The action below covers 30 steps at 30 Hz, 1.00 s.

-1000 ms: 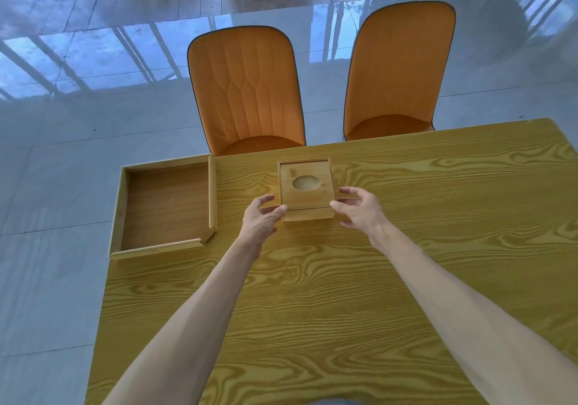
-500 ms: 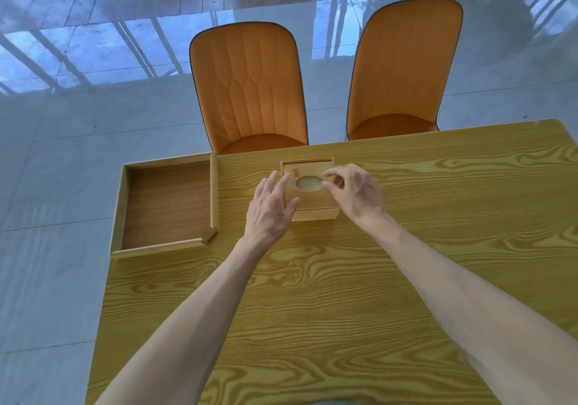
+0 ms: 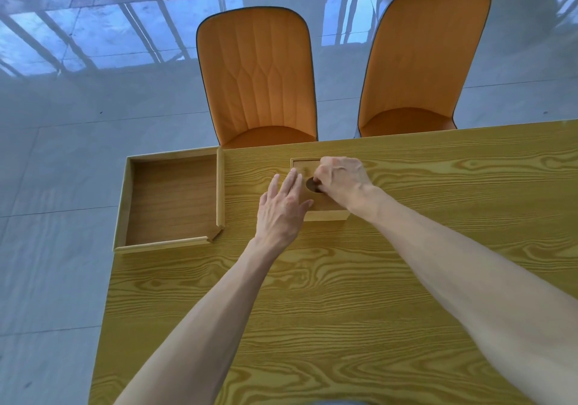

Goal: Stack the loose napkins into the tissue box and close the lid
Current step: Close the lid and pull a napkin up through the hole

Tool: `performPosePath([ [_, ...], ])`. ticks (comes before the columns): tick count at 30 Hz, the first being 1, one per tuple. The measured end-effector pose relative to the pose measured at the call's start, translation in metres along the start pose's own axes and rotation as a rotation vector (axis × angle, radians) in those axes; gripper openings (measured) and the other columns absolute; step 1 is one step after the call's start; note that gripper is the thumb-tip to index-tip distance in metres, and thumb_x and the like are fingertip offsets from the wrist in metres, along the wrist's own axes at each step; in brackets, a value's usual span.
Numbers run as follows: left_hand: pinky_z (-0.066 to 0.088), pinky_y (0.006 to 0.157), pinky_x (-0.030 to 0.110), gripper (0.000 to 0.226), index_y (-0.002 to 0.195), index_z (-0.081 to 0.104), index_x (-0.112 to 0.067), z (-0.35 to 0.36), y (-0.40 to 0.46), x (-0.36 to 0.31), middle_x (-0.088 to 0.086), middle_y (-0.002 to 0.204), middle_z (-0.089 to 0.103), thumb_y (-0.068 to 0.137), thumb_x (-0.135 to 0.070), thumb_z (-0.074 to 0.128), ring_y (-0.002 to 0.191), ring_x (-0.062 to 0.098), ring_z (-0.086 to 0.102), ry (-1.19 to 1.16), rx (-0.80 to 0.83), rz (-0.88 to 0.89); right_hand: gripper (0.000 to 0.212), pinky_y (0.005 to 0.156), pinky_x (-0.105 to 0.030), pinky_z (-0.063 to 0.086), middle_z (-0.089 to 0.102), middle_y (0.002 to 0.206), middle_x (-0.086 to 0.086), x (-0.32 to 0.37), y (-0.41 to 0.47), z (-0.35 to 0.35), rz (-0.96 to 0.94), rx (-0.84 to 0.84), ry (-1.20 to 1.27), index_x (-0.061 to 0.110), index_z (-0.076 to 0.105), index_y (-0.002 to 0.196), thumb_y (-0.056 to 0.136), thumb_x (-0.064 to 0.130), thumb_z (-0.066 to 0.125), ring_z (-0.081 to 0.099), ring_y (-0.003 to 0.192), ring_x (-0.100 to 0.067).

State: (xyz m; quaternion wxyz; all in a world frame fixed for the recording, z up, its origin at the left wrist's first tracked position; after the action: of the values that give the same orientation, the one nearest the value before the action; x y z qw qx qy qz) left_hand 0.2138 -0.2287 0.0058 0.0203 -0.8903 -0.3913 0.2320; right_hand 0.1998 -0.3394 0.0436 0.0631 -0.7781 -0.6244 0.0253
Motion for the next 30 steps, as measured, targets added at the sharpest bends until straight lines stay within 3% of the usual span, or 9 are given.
performPosePath([
  [4, 0.025, 0.115, 0.044, 0.064, 0.155, 0.025, -0.019, -0.001, 0.0, 0.0, -0.003, 0.165, 0.018, 0.1, -0.045, 0.046, 0.151, 0.026, 0.013, 0.014, -0.024, -0.004, 0.026, 0.08, -0.033, 0.051, 0.069, 0.103, -0.013, 0.002, 0.001, 0.004, -0.023, -0.01, -0.004, 0.002, 0.064, 0.101, 0.103, 0.013, 0.04, 0.068, 0.093, -0.026],
  [8, 0.026, 0.115, 0.045, 0.064, 0.154, 0.027, -0.019, -0.003, 0.002, 0.0, -0.003, 0.164, 0.02, 0.099, -0.046, 0.047, 0.151, 0.026, 0.014, 0.034, -0.028, -0.003, 0.023, 0.073, -0.033, 0.052, 0.065, 0.1, -0.009, 0.003, -0.003, 0.005, -0.056, -0.026, 0.023, 0.004, 0.069, 0.105, 0.102, 0.015, 0.05, 0.066, 0.093, -0.023],
  [13, 0.028, 0.114, 0.046, 0.064, 0.153, 0.029, -0.02, -0.002, 0.001, 0.0, -0.003, 0.164, 0.021, 0.098, -0.047, 0.047, 0.151, 0.027, 0.015, 0.046, -0.026, -0.002, 0.03, 0.074, -0.034, 0.055, 0.064, 0.102, -0.007, -0.004, -0.011, -0.004, -0.014, -0.08, 0.159, 0.009, 0.07, 0.103, 0.098, 0.035, 0.057, 0.065, 0.094, -0.022],
  [23, 0.03, 0.112, 0.047, 0.063, 0.153, 0.03, -0.022, -0.003, -0.001, 0.0, -0.004, 0.163, 0.023, 0.098, -0.046, 0.049, 0.15, 0.029, 0.018, 0.053, -0.036, -0.005, 0.019, 0.066, -0.025, 0.046, 0.061, 0.103, -0.004, -0.028, -0.031, -0.014, 0.076, -0.16, 0.292, 0.013, 0.067, 0.108, 0.099, 0.027, 0.057, 0.063, 0.091, -0.018],
  [30, 0.027, 0.114, 0.048, 0.06, 0.151, 0.034, -0.023, -0.006, -0.003, -0.002, -0.003, 0.163, 0.025, 0.098, -0.044, 0.051, 0.15, 0.029, 0.018, 0.007, -0.047, -0.006, 0.021, 0.064, -0.034, 0.057, 0.062, 0.104, -0.005, -0.039, -0.041, -0.009, 0.106, -0.204, 0.402, 0.01, 0.068, 0.108, 0.098, 0.027, 0.06, 0.066, 0.085, -0.021],
])
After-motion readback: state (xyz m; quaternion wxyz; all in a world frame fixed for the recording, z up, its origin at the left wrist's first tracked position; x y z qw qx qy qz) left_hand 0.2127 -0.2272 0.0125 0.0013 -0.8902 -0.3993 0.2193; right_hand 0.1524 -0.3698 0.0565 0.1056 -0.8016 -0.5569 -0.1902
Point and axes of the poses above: each hand's wrist, its own y-axis towards the middle knuckle, its own z-axis out of the palm, x = y × z, the point moved 9 cm from there along y, towards the middle knuckle
